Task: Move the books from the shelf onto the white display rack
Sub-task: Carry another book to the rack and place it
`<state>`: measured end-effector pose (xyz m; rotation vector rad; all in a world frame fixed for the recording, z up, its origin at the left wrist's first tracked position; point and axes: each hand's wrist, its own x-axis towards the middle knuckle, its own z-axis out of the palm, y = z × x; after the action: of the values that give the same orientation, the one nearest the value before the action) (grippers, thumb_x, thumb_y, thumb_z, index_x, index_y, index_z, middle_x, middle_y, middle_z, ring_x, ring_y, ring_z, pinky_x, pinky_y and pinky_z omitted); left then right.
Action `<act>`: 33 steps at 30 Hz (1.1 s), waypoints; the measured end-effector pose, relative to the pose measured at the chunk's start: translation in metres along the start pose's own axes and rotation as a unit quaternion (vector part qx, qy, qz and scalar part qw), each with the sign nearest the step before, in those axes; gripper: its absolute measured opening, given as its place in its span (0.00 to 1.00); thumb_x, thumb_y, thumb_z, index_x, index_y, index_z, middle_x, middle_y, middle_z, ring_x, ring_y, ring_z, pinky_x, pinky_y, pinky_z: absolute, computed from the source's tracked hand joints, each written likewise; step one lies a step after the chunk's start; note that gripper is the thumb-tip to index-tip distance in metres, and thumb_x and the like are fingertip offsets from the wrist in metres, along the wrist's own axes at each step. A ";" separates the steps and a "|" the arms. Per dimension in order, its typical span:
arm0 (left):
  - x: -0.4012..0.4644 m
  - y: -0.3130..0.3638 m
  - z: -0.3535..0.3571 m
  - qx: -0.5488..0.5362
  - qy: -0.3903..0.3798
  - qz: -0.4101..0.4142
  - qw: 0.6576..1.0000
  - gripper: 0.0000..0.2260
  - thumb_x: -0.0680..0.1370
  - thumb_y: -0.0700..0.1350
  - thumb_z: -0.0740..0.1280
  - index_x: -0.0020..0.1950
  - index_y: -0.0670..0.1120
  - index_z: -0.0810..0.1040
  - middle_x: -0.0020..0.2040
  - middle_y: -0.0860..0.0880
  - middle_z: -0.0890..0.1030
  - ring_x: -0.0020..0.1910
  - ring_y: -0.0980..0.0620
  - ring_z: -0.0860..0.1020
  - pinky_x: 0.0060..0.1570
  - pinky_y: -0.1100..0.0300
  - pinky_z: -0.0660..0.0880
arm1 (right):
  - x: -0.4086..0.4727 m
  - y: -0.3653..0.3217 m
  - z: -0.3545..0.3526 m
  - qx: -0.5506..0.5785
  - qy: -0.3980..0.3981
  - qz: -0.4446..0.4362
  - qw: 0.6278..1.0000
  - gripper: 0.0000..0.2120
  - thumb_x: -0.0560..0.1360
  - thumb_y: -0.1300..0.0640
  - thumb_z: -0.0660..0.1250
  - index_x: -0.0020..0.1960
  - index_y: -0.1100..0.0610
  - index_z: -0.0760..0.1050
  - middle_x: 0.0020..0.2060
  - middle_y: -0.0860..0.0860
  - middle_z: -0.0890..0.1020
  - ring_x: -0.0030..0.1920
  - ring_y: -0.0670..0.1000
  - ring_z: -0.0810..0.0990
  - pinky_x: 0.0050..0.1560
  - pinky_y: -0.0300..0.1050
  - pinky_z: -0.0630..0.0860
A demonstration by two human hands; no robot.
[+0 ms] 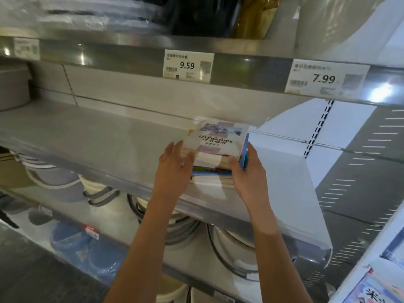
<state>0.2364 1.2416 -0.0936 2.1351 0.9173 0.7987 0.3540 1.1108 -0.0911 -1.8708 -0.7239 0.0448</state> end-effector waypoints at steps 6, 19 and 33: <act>0.054 0.000 0.001 -0.038 -0.058 -0.011 0.998 0.19 0.85 0.50 0.57 0.73 0.43 0.70 0.70 0.40 0.74 0.65 0.43 0.73 0.60 0.56 0.69 | 0.023 -0.015 0.018 -0.001 -0.006 0.069 0.998 0.24 0.81 0.50 0.62 0.75 0.52 0.64 0.67 0.51 0.76 0.66 0.53 0.75 0.60 0.42 0.69; 0.079 -0.010 0.012 -0.090 -0.069 -0.040 0.993 0.15 0.81 0.51 0.65 0.64 0.46 0.77 0.58 0.47 0.82 0.48 0.51 0.78 0.41 0.60 0.71 | 0.026 -0.034 0.033 -0.029 0.042 0.141 0.989 0.25 0.78 0.53 0.68 0.72 0.57 0.68 0.63 0.52 0.78 0.60 0.51 0.75 0.53 0.38 0.65; 0.039 -0.019 -0.020 -0.167 -0.073 -0.014 0.983 0.11 0.80 0.47 0.68 0.61 0.47 0.79 0.49 0.52 0.81 0.44 0.54 0.80 0.36 0.67 0.71 | -0.019 -0.047 0.037 -0.046 0.083 0.122 0.988 0.21 0.81 0.57 0.65 0.72 0.61 0.68 0.64 0.56 0.77 0.56 0.49 0.73 0.43 0.28 0.61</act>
<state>0.2359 1.2888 -0.0863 1.8566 0.6822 0.7165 0.3032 1.1434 -0.0720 -2.0172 -0.3851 0.0119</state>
